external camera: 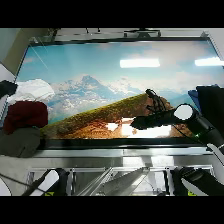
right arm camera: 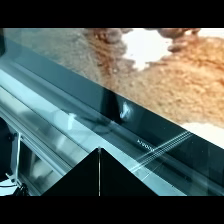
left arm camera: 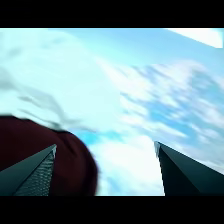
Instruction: Fold the shirts.
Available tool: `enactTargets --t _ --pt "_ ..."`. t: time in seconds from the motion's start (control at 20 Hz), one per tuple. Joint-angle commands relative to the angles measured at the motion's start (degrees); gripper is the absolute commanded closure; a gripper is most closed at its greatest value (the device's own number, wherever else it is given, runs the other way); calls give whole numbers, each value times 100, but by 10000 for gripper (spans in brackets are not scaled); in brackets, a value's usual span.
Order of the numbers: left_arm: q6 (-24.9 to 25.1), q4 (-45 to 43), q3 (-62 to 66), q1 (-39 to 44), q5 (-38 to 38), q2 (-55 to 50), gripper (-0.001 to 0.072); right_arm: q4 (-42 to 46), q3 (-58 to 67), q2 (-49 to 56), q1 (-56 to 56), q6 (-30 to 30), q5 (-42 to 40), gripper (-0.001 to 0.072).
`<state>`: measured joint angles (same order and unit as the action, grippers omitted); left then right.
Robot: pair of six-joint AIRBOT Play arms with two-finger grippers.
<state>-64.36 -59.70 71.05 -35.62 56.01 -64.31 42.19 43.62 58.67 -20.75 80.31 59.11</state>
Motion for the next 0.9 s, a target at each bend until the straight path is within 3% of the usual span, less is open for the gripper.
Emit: enactTargets --t 0.0,0.15,0.3,0.55,0.6,0.65,0.7,0.75,0.85 --pt "37 -802 1613 -81 -37 -1906 -7 0 -2 4 -4 0 2 694" --pt "-555 -2070 3128 380 358 -3781 -8 -2 -2 4 -4 2 2 695" --pt "-988 -2879 4419 743 1272 -5337 -9 0 -2 4 -4 0 4 695" --pt "-1071 -2931 4374 1043 1641 -5984 -4 -2 -2 4 -4 2 2 695" --pt "-1071 -2931 4319 1054 1668 -5984 52 0 -2 4 -4 0 2 694" --pt "-1069 -2922 4306 1064 1683 -5984 256 0 -2 4 -4 0 2 695" --pt "-1071 -2922 4315 1064 1692 -5982 570 0 -2 4 -4 0 2 695" --pt "-1099 -2887 4409 1067 1744 -5984 687 -2 -2 4 -4 0 4 695" --pt "-1285 -2579 4826 1073 1937 -5974 688 0 -2 4 -4 0 2 695"
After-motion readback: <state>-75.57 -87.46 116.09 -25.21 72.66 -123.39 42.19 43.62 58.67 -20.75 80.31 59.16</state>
